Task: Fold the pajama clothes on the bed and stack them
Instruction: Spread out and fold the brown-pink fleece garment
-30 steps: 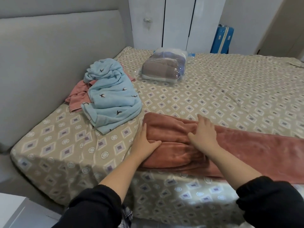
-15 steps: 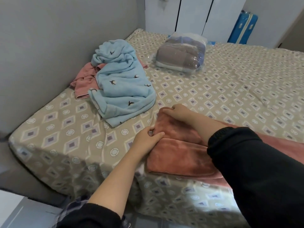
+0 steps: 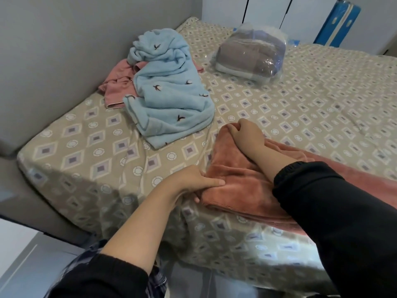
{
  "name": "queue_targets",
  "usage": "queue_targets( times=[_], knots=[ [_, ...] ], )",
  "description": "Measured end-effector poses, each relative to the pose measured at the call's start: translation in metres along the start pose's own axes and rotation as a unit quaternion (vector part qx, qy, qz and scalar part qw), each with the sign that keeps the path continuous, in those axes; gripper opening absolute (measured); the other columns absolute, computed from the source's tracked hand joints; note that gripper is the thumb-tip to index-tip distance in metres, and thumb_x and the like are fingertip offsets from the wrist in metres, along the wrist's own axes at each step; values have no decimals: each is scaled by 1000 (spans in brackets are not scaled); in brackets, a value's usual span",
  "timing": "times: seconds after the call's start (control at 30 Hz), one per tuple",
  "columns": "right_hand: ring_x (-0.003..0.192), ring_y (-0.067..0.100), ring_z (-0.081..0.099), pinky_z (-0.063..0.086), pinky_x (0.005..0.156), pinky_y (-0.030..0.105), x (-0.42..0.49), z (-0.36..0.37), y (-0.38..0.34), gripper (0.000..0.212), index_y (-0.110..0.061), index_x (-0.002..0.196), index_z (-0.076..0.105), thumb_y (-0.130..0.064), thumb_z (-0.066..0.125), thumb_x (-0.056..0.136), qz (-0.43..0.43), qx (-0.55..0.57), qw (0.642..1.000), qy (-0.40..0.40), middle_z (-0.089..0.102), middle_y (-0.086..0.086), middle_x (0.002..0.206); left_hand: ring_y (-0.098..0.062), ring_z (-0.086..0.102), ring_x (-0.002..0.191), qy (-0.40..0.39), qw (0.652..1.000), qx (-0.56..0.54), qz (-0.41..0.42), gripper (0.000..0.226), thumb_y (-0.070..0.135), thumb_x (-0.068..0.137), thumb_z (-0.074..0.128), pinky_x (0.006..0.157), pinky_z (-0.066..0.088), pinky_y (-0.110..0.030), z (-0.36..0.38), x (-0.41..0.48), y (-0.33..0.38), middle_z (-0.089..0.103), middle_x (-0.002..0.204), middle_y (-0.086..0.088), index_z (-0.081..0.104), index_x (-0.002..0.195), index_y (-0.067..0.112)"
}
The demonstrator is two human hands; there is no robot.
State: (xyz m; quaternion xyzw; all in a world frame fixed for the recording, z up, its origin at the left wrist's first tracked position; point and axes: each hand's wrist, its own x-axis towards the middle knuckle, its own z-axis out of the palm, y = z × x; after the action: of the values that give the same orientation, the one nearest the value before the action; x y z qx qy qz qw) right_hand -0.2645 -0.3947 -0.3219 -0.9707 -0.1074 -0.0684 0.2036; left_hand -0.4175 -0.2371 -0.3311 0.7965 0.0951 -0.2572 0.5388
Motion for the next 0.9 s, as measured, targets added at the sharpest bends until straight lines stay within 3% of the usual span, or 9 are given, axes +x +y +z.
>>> queue_targets(
  times=[0.2, 0.3, 0.5, 0.57, 0.63, 0.7, 0.77, 0.83, 0.9],
  knots=[
    [82, 34, 57, 34, 64, 34, 10, -11, -8, 33, -10, 86, 46, -40, 43, 99, -118, -123, 985, -1, 63, 16, 90, -14, 51, 39, -24, 997, 77, 11, 50, 58, 79, 68, 53, 44, -24, 2, -6, 1, 55, 41, -2, 58, 61, 12],
    [86, 36, 58, 35, 64, 35, 14, -11, -6, 36, -5, 92, 53, -39, 43, 99, -100, -139, 985, -3, 64, 18, 95, -14, 47, 41, -30, 996, 81, 32, 53, 56, 82, 65, 55, 42, -25, 0, -11, 6, 52, 42, -1, 56, 57, 11],
    [93, 36, 59, 37, 70, 37, 11, 4, -4, 38, -4, 103, 54, -40, 43, 98, 14, -93, 996, 8, 64, 17, 98, -8, 49, 39, -139, 987, 74, 29, 40, 41, 89, 64, 44, 42, -17, -9, -29, 0, 58, 49, 0, 56, 64, 11],
    [97, 37, 58, 39, 75, 38, 7, 5, -7, 40, -5, 109, 52, -42, 43, 97, 32, -69, 997, -8, 63, 17, 101, -11, 55, 42, -102, 989, 98, 31, 44, 46, 92, 58, 47, 48, -21, -9, -32, 1, 61, 51, -3, 62, 67, 10],
    [99, 36, 57, 41, 80, 40, 1, -2, -8, 41, -5, 110, 51, -42, 43, 97, 22, -22, 999, -27, 62, 17, 105, -14, 59, 43, 33, 997, 66, 39, 53, 55, 93, 51, 49, 51, -24, -5, -31, 7, 62, 50, -2, 67, 73, 9],
    [106, 34, 53, 42, 89, 42, -9, -14, -5, 43, -5, 118, 50, -42, 45, 97, -12, 1, 999, -45, 58, 17, 115, -17, 67, 64, 215, 969, 90, 82, 48, 55, 95, 45, 61, 54, -30, 2, -27, 14, 68, 67, 2, 67, 83, 14],
    [117, 35, 46, 38, 98, 45, -23, -27, 6, 47, -5, 129, 46, -39, 45, 97, -45, -45, 996, -56, 51, 18, 128, -22, 60, 104, 312, 913, 210, 158, 37, 50, 95, 44, 85, 48, -36, 16, -21, 21, 66, 109, 0, 62, 110, 21],
    [125, 36, 41, 32, 105, 46, -39, -39, 24, 50, -6, 136, 42, -39, 45, 98, -53, -109, 991, -52, 47, 19, 135, -25, 34, 136, 263, 891, 294, 225, 54, 51, 96, 43, 110, 31, -40, 35, -16, 28, 42, 147, -3, 43, 141, 22],
    [130, 36, 38, 28, 109, 46, -57, -54, 45, 52, -8, 139, 41, -38, 45, 97, -27, -151, 988, -25, 45, 19, 139, -24, 6, 148, 175, 872, 393, 232, 68, 60, 95, 34, 119, 7, -46, 54, -12, 33, 14, 161, -1, 23, 152, 26]
  ],
)
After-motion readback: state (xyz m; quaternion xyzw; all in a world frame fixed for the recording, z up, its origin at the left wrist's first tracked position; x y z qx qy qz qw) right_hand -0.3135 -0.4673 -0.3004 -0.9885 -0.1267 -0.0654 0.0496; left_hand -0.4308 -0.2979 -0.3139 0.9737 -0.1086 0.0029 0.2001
